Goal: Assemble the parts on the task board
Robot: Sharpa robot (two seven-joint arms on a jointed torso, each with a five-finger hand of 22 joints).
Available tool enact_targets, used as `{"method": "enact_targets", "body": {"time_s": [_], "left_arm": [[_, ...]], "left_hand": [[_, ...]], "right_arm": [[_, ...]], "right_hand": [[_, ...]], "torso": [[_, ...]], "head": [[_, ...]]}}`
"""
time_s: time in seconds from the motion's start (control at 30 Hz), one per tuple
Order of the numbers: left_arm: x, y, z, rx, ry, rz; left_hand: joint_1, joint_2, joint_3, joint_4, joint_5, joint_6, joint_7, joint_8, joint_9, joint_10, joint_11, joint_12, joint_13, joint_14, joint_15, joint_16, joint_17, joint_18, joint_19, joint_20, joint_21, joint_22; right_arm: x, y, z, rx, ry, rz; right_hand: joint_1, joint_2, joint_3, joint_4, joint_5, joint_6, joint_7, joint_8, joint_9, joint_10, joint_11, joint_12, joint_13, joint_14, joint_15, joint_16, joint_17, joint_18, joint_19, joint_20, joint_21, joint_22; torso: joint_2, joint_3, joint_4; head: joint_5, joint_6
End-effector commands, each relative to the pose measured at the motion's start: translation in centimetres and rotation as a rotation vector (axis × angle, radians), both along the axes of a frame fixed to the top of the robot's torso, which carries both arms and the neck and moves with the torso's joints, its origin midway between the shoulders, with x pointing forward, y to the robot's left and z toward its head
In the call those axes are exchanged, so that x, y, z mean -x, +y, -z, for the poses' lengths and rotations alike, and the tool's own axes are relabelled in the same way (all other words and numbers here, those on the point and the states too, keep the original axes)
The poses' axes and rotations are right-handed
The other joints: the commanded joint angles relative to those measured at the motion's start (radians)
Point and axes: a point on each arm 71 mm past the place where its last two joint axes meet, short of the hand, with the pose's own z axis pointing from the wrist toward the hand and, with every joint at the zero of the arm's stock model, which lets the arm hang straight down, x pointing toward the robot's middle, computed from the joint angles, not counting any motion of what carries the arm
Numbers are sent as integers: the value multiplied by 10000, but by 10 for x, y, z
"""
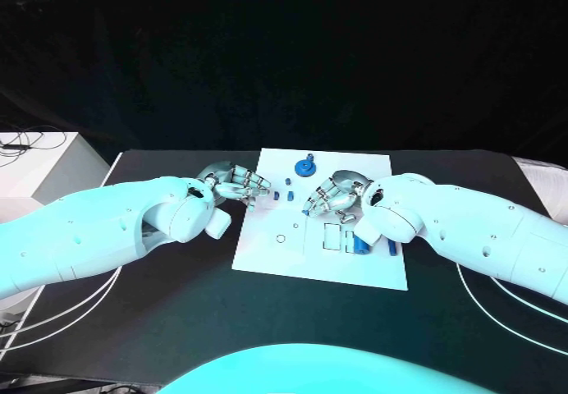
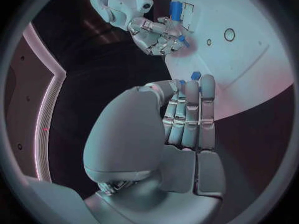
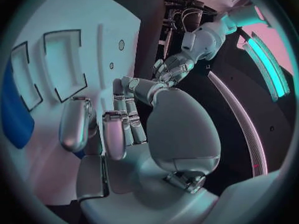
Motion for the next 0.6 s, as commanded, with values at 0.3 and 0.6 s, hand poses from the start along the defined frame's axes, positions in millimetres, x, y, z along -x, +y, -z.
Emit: {"method": "enact_targets", "body": {"time_s": [0.3, 0.6], "left_arm": [[-1, -2, -3, 263, -185, 29], [-1, -3, -4, 278, -182, 37]], "left_hand": [[-10, -70, 51, -84, 51, 64, 21, -54, -15, 63, -23, -65, 13, 76, -6, -43, 11, 165, -110, 14, 64, 37], [-10, -70, 51, -84, 51, 64, 21, -54, -15, 63, -23, -65, 13, 76, -6, -43, 11, 165, -110, 14, 64, 37]], "right_arm": [[-1, 7, 6, 451, 1841, 321], [-3, 12, 5, 1242, 1588, 640]], "right_hand": [[-51, 105, -36, 47, 38, -51, 20, 39, 19, -4, -14, 23, 22, 661, 7, -11, 1082, -49, 531, -66, -27, 1716], [-72, 123, -139, 31, 239, -60, 16, 63, 57, 12, -17, 23, 26, 648, 3, -23, 1054, -47, 524, -64, -39, 1716]], "torso": [[8, 8, -11], [14, 24, -14]], "head": [[101, -41], [102, -75]]}}
